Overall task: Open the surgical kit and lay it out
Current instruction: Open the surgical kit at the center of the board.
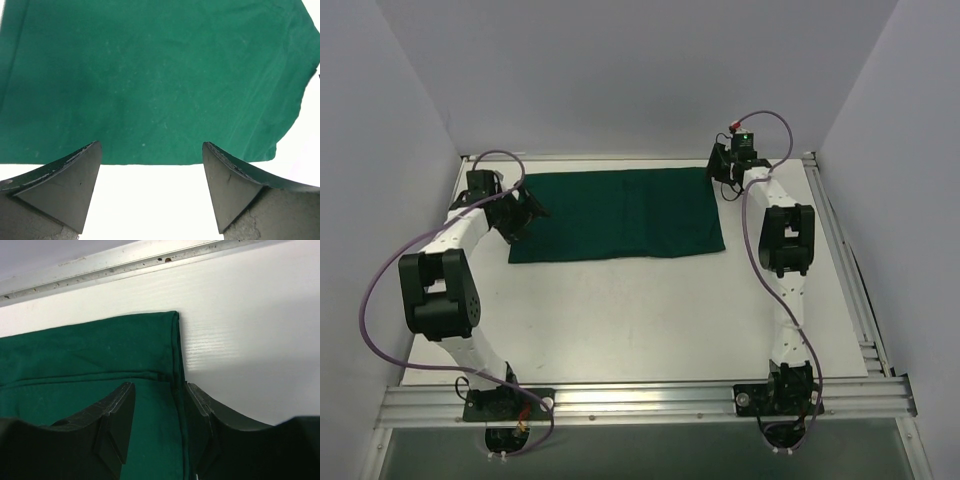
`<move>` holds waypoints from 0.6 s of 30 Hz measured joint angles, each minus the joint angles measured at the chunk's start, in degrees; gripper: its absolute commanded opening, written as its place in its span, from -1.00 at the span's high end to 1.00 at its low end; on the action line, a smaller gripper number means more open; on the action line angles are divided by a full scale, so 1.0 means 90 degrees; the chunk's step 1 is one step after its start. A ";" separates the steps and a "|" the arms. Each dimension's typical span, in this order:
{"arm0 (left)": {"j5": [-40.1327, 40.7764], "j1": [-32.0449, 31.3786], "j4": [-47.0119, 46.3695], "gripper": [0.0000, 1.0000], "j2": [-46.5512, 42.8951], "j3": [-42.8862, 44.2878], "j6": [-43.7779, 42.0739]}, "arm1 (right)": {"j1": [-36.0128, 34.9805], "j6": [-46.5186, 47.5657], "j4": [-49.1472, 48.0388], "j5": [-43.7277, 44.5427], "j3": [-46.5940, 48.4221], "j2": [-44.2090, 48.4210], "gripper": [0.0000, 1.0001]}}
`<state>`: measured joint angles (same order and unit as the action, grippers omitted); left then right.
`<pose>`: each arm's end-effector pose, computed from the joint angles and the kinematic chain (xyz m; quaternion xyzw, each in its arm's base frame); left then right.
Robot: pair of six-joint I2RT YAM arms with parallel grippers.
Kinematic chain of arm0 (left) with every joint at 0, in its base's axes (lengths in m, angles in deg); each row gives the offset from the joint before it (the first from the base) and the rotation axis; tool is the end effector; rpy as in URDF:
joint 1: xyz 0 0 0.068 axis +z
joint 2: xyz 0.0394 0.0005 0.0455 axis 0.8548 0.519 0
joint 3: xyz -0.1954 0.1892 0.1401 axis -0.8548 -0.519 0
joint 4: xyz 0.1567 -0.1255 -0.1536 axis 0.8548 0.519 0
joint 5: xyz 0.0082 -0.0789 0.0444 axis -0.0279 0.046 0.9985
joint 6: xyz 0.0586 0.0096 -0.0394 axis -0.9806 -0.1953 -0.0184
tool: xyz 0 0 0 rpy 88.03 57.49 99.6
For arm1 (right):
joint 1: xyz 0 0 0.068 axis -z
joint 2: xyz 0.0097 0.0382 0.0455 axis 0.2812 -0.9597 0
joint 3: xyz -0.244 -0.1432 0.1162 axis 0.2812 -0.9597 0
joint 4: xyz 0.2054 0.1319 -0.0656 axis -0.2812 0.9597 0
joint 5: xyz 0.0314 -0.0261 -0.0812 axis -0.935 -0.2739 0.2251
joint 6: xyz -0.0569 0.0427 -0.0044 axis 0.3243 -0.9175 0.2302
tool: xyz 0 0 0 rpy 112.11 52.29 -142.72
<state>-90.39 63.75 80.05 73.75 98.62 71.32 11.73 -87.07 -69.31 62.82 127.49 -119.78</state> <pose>0.3960 0.0142 0.2435 -0.2716 0.8922 -0.2467 0.2634 0.6127 0.0631 0.2029 0.0460 0.8432 0.2066 0.4942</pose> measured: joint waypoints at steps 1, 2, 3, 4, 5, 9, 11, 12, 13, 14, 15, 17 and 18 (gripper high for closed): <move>0.0039 0.0002 0.0063 -0.80 0.0000 0.0027 0.0005 | 0.0012 0.0010 0.0041 -0.0015 0.0000 0.0000 0.14; 0.0070 0.0007 0.0160 -0.80 0.0005 0.0080 0.0007 | 0.0027 0.0015 0.0061 -0.0041 0.0000 0.0000 0.14; 0.0090 0.0010 0.0287 -0.80 0.0027 0.0168 0.0005 | 0.0046 0.0019 0.0083 -0.0053 0.0000 0.0000 0.14; 0.0104 0.0017 0.0391 -0.80 0.0058 0.0284 0.0000 | 0.0049 0.0024 0.0102 -0.0053 0.0000 0.0000 0.15; 0.0102 0.0024 0.0459 -0.79 0.0090 0.0396 0.0000 | 0.0049 0.0032 0.0121 -0.0056 0.0002 -0.0002 0.15; 0.0097 0.0034 0.0559 -0.79 0.0340 0.0957 -0.0017 | 0.0051 0.0085 0.0223 -0.0097 0.0182 -0.0124 0.17; 0.0092 0.0036 0.0561 -0.79 0.0413 0.1069 -0.0019 | 0.0044 0.0087 0.0231 -0.0112 0.0274 -0.0202 0.18; 0.0083 0.0036 0.0563 -0.79 0.0432 0.1078 -0.0022 | 0.0036 0.0087 0.0243 -0.0126 0.0301 -0.0231 0.19; 0.0075 0.0036 0.0580 -0.79 0.0447 0.1078 -0.0022 | 0.0024 0.0092 0.0253 -0.0136 0.0335 -0.0260 0.20; 0.0068 0.0036 0.0612 -0.79 0.0461 0.1078 -0.0024 | 0.0007 0.0109 0.0260 -0.0136 0.0350 -0.0272 0.20; 0.0063 0.0036 0.0639 -0.79 0.0474 0.1078 -0.0027 | -0.0012 0.0138 0.0291 -0.0136 0.0350 -0.0274 0.20; 0.0049 0.0036 0.0675 -0.79 0.0495 0.1078 -0.0039 | -0.0080 0.0211 0.0333 -0.0085 0.0384 -0.0274 0.17; 0.0044 0.0036 0.0678 -0.79 0.0508 0.1078 -0.0044 | -0.0126 0.0260 0.0338 -0.0046 0.0413 -0.0274 0.14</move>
<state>-90.00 64.08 86.15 78.32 108.32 70.93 10.59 -84.73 -66.27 62.40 131.20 -122.25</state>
